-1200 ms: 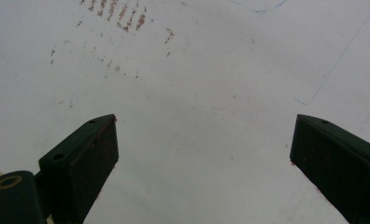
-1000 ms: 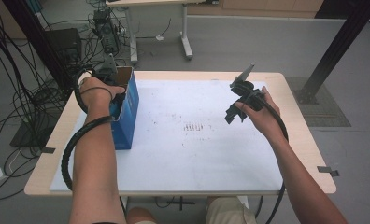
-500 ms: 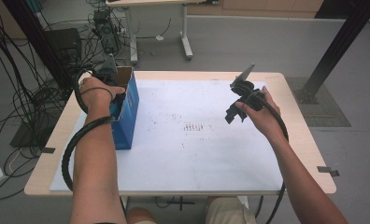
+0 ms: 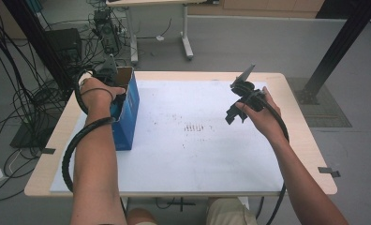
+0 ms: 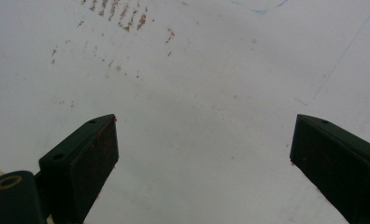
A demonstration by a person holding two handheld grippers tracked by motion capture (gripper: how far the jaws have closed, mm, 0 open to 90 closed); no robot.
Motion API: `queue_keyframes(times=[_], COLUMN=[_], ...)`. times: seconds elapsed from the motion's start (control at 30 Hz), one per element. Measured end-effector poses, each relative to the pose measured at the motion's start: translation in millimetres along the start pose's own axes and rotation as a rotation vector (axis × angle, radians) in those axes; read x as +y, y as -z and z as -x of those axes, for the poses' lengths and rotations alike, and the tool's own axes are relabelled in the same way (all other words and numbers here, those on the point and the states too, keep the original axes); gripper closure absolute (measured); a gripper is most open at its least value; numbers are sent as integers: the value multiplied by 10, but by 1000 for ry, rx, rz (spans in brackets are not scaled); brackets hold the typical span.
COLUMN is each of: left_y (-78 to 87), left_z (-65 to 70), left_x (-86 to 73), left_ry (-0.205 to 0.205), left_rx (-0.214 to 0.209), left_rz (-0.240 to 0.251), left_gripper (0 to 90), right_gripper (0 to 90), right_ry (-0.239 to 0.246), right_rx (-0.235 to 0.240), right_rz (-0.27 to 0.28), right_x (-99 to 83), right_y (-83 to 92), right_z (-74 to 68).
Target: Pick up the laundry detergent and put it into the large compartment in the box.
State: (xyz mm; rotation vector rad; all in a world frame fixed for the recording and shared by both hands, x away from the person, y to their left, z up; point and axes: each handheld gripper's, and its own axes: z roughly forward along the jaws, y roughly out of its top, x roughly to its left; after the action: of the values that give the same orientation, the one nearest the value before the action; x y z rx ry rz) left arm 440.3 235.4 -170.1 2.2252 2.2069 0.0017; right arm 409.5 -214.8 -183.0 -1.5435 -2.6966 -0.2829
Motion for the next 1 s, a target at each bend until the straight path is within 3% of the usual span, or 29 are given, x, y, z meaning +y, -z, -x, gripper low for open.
queue_keyframes(times=[1.0], left_y=[0], left_z=[22], left_x=[-8], left_ry=[-1], left_rx=[6], left_rz=[4], left_gripper=[367], right_gripper=[81], right_ry=[10], right_rx=[-3], right_rz=[1], right_x=[11], right_y=[20], right_z=[-35])
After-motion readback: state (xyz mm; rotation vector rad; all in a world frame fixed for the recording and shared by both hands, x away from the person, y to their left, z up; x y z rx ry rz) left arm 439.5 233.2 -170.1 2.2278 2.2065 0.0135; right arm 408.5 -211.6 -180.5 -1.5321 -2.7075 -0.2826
